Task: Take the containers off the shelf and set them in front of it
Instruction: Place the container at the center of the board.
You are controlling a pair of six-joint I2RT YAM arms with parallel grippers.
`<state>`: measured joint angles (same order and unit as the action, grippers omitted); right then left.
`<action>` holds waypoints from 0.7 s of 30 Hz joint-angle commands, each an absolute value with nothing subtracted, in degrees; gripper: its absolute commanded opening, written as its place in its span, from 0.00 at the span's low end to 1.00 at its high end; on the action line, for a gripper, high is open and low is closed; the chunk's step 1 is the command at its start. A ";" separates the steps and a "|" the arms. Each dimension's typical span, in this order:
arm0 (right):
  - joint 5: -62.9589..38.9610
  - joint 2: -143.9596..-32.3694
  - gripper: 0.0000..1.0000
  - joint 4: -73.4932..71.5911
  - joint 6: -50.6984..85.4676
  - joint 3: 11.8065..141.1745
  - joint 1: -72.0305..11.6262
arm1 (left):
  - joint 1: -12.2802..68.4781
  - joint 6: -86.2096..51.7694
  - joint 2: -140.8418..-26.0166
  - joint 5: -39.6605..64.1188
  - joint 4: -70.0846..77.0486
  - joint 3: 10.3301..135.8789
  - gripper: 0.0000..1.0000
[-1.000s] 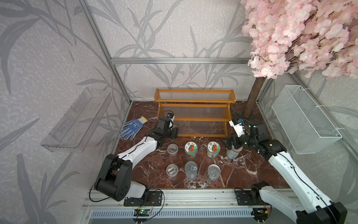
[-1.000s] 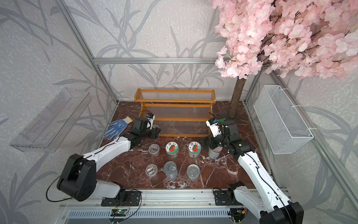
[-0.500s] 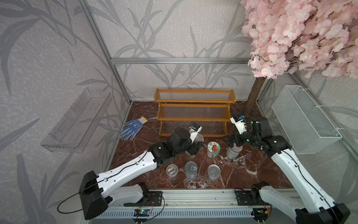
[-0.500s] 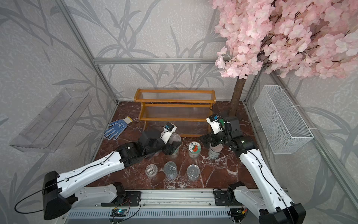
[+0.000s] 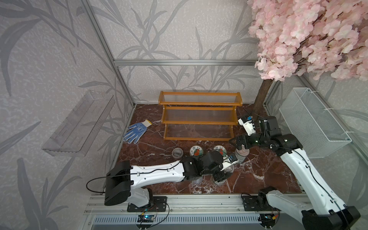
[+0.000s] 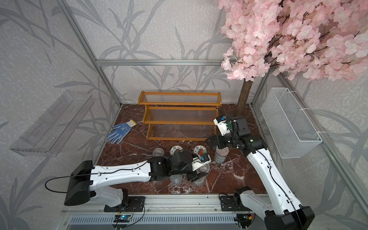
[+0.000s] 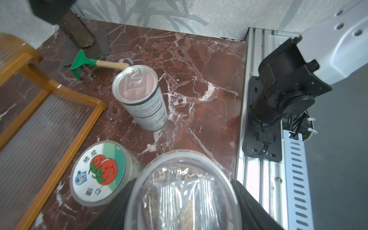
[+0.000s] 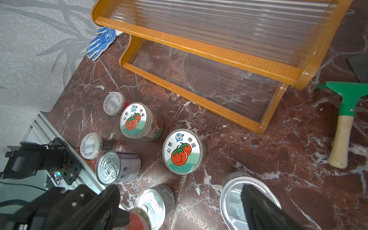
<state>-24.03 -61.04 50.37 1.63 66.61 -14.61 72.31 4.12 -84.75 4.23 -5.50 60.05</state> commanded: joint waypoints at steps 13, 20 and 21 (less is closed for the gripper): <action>-12.21 -60.34 0.99 62.85 3.80 71.82 -14.32 | 74.96 12.68 -99.01 11.07 4.69 65.76 0.71; -10.86 -61.77 0.99 62.15 4.75 73.55 -14.13 | 75.65 14.27 -105.39 10.74 5.65 70.25 0.71; -10.83 -62.00 0.99 62.09 4.75 73.65 -14.14 | 75.84 14.55 -106.22 10.59 5.68 71.06 0.71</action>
<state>-12.03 -61.32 61.60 4.01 71.92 -14.48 75.26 12.71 -104.49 10.22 3.53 67.99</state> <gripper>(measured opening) 0.989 0.713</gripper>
